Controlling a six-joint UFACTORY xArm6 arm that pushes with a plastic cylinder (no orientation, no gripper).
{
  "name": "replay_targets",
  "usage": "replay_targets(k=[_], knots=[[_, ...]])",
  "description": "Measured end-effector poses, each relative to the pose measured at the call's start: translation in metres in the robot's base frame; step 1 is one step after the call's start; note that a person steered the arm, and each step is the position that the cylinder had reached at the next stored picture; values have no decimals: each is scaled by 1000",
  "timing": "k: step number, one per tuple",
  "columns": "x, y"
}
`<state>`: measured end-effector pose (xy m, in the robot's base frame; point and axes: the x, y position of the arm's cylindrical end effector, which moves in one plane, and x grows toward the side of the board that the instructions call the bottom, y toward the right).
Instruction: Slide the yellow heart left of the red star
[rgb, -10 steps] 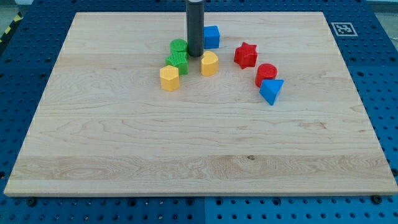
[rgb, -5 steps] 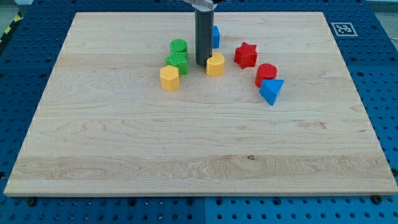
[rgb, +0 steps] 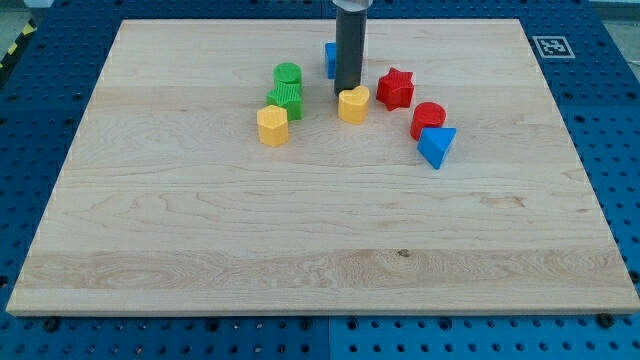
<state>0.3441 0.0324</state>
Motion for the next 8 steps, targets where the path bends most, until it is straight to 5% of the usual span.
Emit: replay_targets(k=[8], knots=[[-11,-19]])
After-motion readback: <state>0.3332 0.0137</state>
